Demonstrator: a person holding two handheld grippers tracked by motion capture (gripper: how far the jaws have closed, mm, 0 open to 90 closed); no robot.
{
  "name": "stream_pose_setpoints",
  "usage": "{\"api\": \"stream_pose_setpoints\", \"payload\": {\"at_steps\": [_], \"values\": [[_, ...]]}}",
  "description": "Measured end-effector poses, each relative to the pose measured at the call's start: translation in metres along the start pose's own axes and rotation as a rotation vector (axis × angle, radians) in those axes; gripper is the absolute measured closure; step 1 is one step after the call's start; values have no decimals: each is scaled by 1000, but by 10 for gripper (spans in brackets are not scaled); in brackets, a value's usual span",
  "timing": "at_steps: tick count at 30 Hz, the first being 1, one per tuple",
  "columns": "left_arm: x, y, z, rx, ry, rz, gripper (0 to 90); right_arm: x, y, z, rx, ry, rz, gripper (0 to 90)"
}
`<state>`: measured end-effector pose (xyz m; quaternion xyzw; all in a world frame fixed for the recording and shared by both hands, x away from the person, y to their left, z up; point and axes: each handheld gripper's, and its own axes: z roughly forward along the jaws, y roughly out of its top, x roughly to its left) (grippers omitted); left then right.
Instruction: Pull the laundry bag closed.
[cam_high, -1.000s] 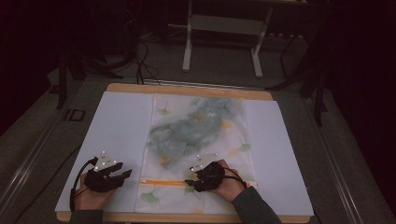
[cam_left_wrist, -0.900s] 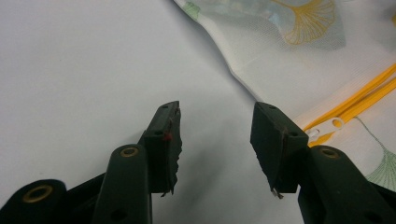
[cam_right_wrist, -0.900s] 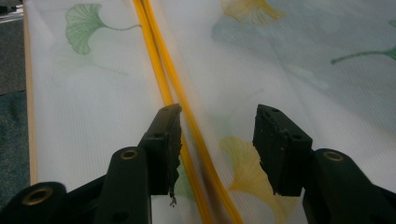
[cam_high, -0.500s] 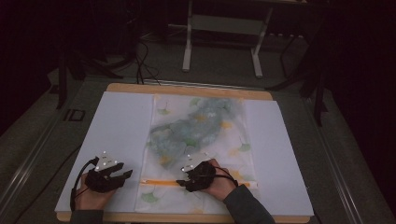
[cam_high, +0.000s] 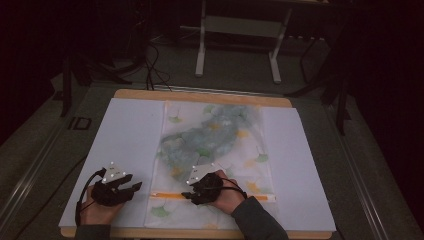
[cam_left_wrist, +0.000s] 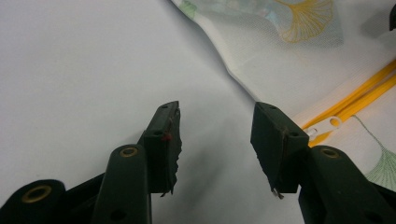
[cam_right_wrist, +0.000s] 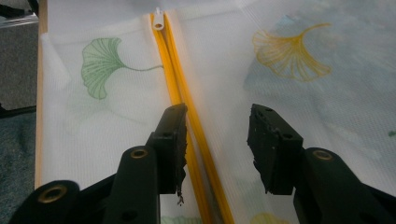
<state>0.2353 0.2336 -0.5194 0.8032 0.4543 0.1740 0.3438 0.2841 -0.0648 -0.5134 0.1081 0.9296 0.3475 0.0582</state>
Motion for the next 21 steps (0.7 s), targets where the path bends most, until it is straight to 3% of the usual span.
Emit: {"api": "stream_pose_setpoints", "payload": {"at_steps": [21], "values": [[1, 1, -2, -5, 4, -13, 516, 9, 21, 19, -6, 24, -26, 590]]}}
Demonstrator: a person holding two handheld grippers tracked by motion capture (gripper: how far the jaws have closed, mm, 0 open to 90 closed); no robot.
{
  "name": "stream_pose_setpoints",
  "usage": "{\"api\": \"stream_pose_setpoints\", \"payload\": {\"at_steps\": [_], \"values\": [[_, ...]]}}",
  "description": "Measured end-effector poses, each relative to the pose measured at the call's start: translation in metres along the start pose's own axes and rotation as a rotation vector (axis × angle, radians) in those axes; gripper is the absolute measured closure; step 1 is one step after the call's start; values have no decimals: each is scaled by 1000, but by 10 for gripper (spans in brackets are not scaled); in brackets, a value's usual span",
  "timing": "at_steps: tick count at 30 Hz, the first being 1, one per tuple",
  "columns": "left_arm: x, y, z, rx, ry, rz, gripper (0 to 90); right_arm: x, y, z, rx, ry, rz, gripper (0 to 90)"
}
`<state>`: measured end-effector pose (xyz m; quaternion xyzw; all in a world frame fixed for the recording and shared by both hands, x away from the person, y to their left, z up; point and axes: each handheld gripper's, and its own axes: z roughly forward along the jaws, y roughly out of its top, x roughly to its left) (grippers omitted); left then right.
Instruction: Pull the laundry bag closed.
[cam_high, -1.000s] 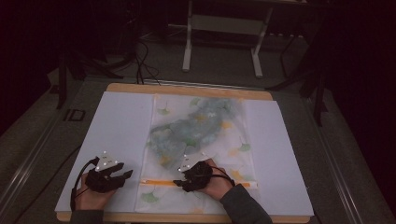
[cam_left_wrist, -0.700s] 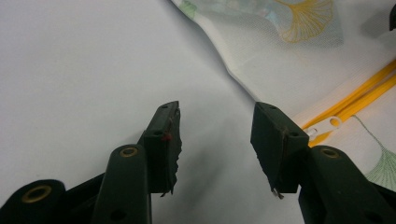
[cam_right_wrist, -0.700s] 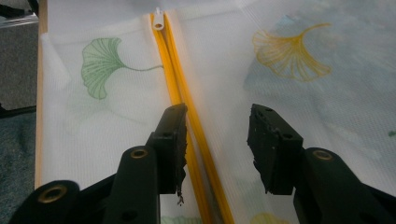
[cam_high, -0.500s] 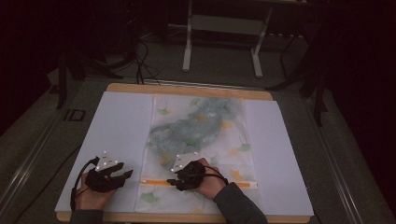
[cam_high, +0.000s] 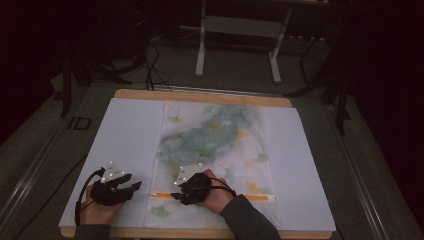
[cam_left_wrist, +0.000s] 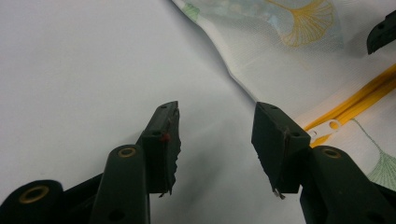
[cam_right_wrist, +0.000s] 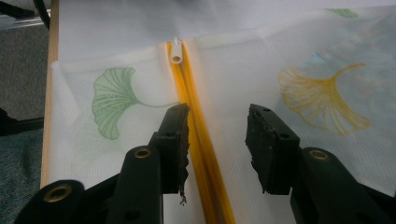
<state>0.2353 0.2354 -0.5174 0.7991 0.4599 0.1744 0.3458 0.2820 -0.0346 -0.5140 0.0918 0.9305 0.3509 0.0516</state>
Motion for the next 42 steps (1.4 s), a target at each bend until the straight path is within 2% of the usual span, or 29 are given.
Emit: {"api": "stream_pose_setpoints", "payload": {"at_steps": [18, 42], "values": [[-1, 1, 1, 9, 0, 8, 519, 7, 11, 20, 6, 35, -23, 696], [-1, 0, 1, 10, 4, 13, 518, 14, 32, 44, 31, 66, -46, 711]]}}
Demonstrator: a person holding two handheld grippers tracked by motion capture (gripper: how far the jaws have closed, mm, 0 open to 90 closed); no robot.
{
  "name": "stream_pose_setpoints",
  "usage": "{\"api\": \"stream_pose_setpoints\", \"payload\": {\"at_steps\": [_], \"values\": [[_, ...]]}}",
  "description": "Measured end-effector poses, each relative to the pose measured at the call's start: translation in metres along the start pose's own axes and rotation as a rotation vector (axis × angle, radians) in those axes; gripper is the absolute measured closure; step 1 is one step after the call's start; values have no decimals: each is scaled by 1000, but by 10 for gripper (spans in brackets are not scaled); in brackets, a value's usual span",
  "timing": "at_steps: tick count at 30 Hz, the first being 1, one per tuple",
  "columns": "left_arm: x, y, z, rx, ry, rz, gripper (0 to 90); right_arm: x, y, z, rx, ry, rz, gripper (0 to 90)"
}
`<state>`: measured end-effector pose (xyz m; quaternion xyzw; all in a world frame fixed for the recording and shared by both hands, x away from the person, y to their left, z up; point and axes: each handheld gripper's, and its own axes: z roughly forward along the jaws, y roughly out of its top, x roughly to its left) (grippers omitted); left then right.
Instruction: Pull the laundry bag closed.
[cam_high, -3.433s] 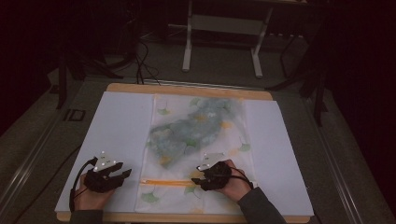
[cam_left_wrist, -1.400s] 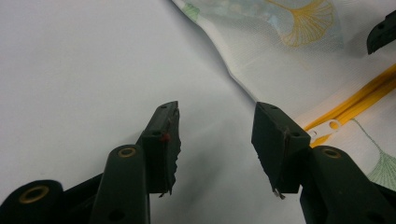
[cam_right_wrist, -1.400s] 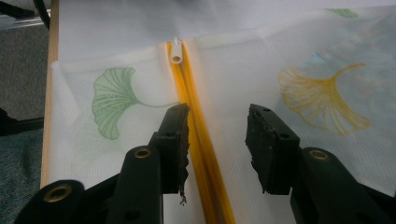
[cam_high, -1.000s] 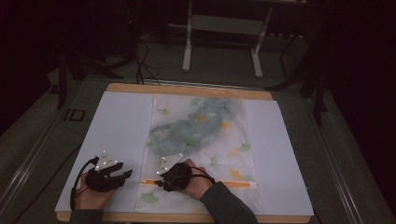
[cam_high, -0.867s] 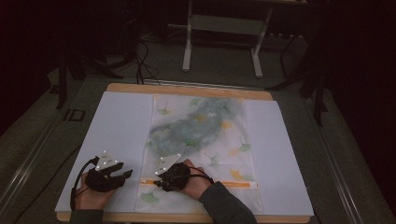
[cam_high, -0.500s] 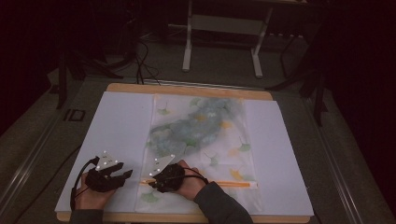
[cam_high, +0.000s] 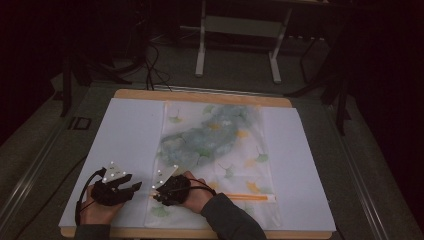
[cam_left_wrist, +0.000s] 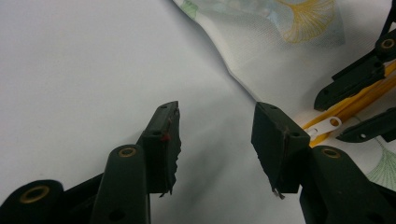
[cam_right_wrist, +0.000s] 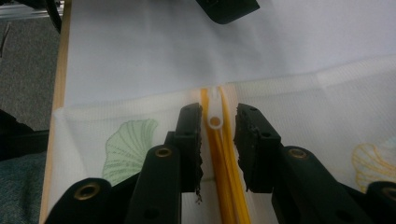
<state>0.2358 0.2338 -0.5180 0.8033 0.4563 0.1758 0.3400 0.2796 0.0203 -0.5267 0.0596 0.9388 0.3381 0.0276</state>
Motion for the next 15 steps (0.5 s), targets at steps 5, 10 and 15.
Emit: {"api": "stream_pose_setpoints", "payload": {"at_steps": [5, 10, 15], "values": [[0, 0, 0, 1, 0, 3, 518, -2, 2, 4, 7, 7, 2, 744], [0, 0, 0, 1, 0, 4, 518, -4, 3, 6, 14, 23, 15, 756], [0, 0, 0, 1, -1, 3, 518, -7, 6, 8, 23, 37, 13, 766]]}}
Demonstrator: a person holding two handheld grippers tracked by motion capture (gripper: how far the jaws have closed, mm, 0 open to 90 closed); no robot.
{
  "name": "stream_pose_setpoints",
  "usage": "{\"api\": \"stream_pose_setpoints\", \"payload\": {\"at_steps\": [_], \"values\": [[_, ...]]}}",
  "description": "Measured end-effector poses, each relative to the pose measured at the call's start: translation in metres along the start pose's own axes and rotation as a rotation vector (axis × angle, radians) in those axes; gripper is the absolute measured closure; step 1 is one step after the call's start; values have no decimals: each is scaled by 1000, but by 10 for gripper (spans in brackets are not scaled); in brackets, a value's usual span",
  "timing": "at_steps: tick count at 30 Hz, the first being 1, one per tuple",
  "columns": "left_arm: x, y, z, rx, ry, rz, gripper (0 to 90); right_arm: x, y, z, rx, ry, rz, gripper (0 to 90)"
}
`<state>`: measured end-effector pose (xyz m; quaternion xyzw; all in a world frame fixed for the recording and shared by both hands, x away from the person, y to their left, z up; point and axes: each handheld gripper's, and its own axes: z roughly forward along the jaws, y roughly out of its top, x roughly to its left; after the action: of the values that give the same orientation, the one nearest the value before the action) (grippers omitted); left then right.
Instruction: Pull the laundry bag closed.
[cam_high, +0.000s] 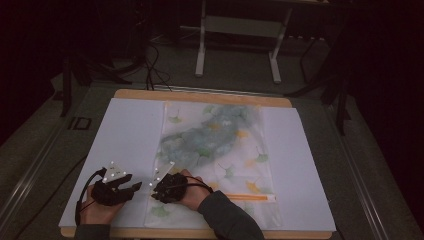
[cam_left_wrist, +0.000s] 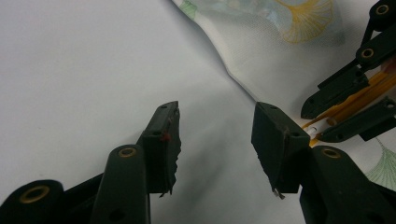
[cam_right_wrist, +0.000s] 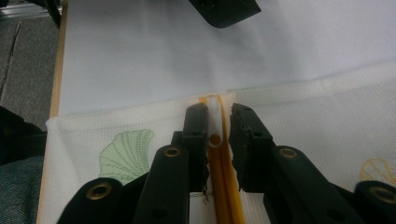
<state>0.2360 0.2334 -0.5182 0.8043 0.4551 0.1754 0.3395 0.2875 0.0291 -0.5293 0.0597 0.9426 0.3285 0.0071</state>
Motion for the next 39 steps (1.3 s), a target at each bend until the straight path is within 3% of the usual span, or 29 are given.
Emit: {"api": "stream_pose_setpoints", "payload": {"at_steps": [19, 29, 39], "values": [[-3, 0, -1, 7, -13, 15, 545, -2, 3, -1, 22, 18, -4, 832], [-6, -3, -5, 12, -42, -1, 545, -1, 2, -7, 14, 14, -9, 832], [-19, -2, -6, 56, -78, -5, 548, 1, 2, -9, 9, 6, -11, 833]]}}
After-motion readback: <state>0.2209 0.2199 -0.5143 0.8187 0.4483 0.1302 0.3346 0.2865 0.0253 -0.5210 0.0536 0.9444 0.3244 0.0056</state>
